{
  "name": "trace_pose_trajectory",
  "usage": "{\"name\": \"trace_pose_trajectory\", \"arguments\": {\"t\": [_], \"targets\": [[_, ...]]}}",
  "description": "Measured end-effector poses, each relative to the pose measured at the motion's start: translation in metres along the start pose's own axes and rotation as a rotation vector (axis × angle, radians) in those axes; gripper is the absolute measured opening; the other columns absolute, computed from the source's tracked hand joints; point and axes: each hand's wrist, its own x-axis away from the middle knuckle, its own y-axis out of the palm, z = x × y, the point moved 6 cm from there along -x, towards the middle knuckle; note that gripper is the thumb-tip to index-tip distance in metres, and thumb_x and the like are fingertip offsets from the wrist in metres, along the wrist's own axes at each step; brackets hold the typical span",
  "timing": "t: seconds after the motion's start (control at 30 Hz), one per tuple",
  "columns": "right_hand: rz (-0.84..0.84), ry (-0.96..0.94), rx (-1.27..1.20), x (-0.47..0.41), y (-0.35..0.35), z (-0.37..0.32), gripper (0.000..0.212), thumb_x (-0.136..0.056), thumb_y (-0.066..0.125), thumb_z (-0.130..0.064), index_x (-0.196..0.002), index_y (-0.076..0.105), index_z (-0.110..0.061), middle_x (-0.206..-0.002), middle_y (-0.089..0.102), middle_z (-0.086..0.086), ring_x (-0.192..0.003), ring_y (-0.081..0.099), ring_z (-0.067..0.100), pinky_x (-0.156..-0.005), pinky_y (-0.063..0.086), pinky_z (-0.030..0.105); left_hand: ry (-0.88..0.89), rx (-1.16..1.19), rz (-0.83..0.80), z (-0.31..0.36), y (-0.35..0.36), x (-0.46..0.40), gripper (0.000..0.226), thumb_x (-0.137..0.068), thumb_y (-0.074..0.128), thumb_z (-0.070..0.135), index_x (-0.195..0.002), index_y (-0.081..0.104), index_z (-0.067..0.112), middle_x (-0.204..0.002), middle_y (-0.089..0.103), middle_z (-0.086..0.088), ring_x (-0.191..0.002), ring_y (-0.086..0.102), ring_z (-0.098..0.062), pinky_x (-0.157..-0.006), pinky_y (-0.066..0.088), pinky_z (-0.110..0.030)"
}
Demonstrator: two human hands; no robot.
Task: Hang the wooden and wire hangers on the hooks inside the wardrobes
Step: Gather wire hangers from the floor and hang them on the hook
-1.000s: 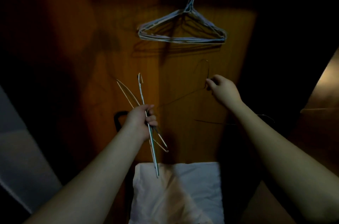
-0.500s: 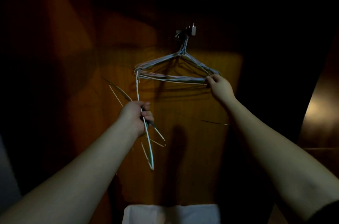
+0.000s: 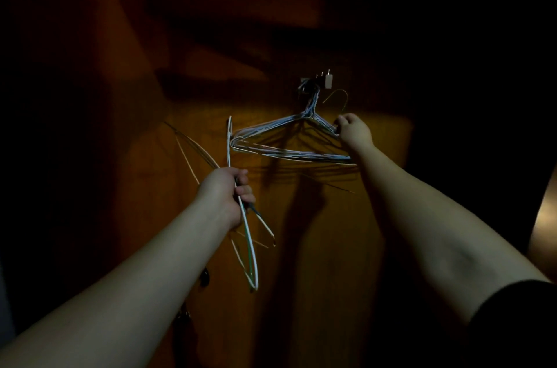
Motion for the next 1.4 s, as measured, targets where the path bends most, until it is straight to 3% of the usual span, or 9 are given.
{"name": "trace_pose_trajectory", "arguments": {"t": [0.23,0.37,0.43,0.53,0.67,0.8,0.93,1.17,1.4], "targets": [[0.038,0.051,-0.116,-0.027,0.016,-0.008,0.025,-0.099,0.042,-0.044,-0.112,0.059,-0.030,-0.095,0.064,-0.005,-0.096,0.061,0.026,-0.084,0.033,0.046,-0.006,-0.013,-0.006,0.001,0.003,-0.008,0.016,-0.100,0.037,0.010,-0.091,0.049,0.006,-0.061,0.034,0.002,-0.027,0.025,-0.005,-0.030,0.021,-0.011],[0.055,0.077,-0.189,-0.031,0.023,-0.012,0.032,-0.102,0.040,-0.037,-0.127,0.055,-0.023,-0.083,0.058,-0.010,-0.086,0.061,0.017,-0.096,0.045,0.047,-0.009,-0.028,0.010,-0.001,0.002,-0.010,0.015,-0.099,0.039,0.010,-0.090,0.050,0.006,-0.059,0.035,0.002,-0.027,0.025,-0.005,-0.031,0.021,-0.012],[0.051,0.074,-0.251,-0.034,0.025,-0.016,0.034,-0.104,0.040,-0.030,-0.133,0.052,-0.018,-0.088,0.058,-0.011,-0.074,0.055,0.007,-0.090,0.049,0.037,-0.017,-0.024,0.015,-0.003,0.000,-0.012,0.014,-0.099,0.040,0.009,-0.090,0.051,0.007,-0.058,0.036,0.002,-0.028,0.026,-0.005,-0.031,0.021,-0.012],[0.075,0.042,-0.261,-0.038,0.024,-0.026,0.035,-0.104,0.039,-0.033,-0.133,0.052,-0.018,-0.104,0.064,-0.004,-0.087,0.061,0.012,-0.088,0.051,0.036,-0.030,-0.018,0.010,-0.005,-0.001,-0.015,0.011,-0.098,0.041,0.008,-0.092,0.051,0.007,-0.059,0.035,0.002,-0.028,0.025,-0.005,-0.031,0.021,-0.012],[0.047,0.025,-0.265,-0.040,0.031,-0.031,0.034,-0.103,0.040,-0.034,-0.129,0.055,-0.016,-0.109,0.064,0.002,-0.074,0.054,0.008,-0.058,0.042,0.023,-0.043,-0.028,-0.004,-0.008,-0.004,-0.021,0.013,-0.099,0.039,0.010,-0.095,0.051,0.006,-0.060,0.034,0.002,-0.028,0.025,-0.005,-0.030,0.021,-0.012],[0.027,0.017,-0.264,-0.044,0.033,-0.032,0.035,-0.103,0.041,-0.035,-0.129,0.055,-0.017,-0.109,0.063,0.001,-0.074,0.054,0.007,-0.055,0.038,0.021,-0.059,-0.018,0.007,-0.012,-0.009,-0.024,0.012,-0.099,0.041,0.011,-0.098,0.052,0.007,-0.058,0.036,0.003,-0.028,0.026,-0.005,-0.029,0.022,-0.013],[0.016,-0.020,-0.252,-0.045,0.037,-0.035,0.035,-0.103,0.042,-0.035,-0.128,0.056,-0.016,-0.108,0.063,0.001,-0.082,0.056,0.010,-0.058,0.040,0.022,-0.068,-0.026,0.017,-0.015,-0.011,-0.030,0.013,-0.099,0.042,0.012,-0.098,0.053,0.006,-0.058,0.036,0.003,-0.028,0.026,-0.005,-0.029,0.022,-0.014],[-0.037,-0.107,-0.152,-0.039,0.051,-0.032,0.030,-0.103,0.041,-0.036,-0.120,0.057,-0.019,-0.093,0.061,-0.004,-0.070,0.053,0.007,-0.056,0.039,0.023,-0.068,-0.032,0.013,-0.018,-0.016,-0.036,0.011,-0.099,0.042,0.010,-0.097,0.052,0.006,-0.058,0.035,0.002,-0.028,0.025,-0.005,-0.029,0.021,-0.013],[0.006,-0.127,-0.078,-0.041,0.063,-0.016,0.015,-0.099,0.042,-0.047,-0.091,0.052,-0.039,-0.084,0.061,-0.010,-0.084,0.057,0.016,-0.088,0.043,0.051,-0.062,-0.046,0.038,-0.018,-0.023,-0.037,0.012,-0.099,0.042,0.010,-0.096,0.053,0.005,-0.056,0.037,0.003,-0.028,0.026,-0.005,-0.030,0.021,-0.012]]}}
